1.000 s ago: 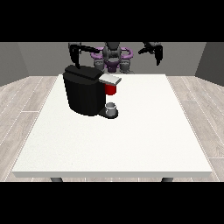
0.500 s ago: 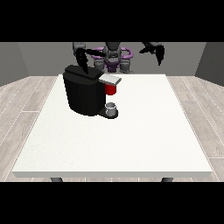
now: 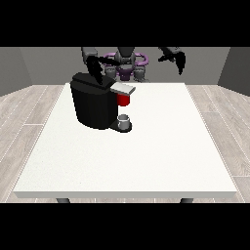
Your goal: Insert the coffee pod into the coffee machine and close the lid
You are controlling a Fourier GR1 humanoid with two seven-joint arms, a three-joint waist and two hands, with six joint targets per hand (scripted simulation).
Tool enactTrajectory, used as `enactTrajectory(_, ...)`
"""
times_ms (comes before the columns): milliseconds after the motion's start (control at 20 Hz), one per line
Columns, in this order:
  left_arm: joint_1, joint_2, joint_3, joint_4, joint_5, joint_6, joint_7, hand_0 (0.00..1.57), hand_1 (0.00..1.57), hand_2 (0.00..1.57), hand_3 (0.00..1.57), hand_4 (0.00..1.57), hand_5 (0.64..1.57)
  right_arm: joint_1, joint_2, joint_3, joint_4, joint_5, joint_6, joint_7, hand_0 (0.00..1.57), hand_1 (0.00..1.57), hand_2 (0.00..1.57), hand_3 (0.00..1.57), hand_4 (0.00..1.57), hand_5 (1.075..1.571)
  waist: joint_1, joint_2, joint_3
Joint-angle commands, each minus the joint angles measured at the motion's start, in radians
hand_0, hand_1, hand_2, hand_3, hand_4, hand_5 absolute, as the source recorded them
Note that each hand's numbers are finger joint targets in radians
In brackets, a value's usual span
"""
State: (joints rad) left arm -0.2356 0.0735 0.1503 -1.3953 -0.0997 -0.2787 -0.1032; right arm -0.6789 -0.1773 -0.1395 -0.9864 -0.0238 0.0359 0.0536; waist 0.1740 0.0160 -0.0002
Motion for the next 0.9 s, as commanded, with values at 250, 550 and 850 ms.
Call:
enactTrajectory(250,-0.033,0.011,-0.007,0.016,-0.031,0.048,0.006,0.00,0.00,0.00,0.00,0.35,1.571,-0.184,0.013,0.065,0.002,0.072,-0.029,0.046,0.00,0.00,0.00,0.00,0.12,1.571,0.000,0.061,-0.0002)
enactTrajectory(550,0.000,0.022,-0.019,-0.045,0.007,0.012,0.046,0.00,0.00,0.00,0.00,0.36,1.571,-0.222,0.022,0.058,0.046,0.082,-0.031,0.038,0.00,0.00,0.00,0.00,0.00,1.571,0.041,0.043,0.0001)
enactTrajectory(850,-0.021,-0.007,-0.060,-0.041,-0.042,0.059,0.019,0.00,0.00,0.00,0.00,0.32,1.571,-0.295,0.069,0.133,0.058,0.168,-0.066,0.012,0.00,0.00,0.00,0.00,0.10,1.571,0.057,0.091,-0.0001)
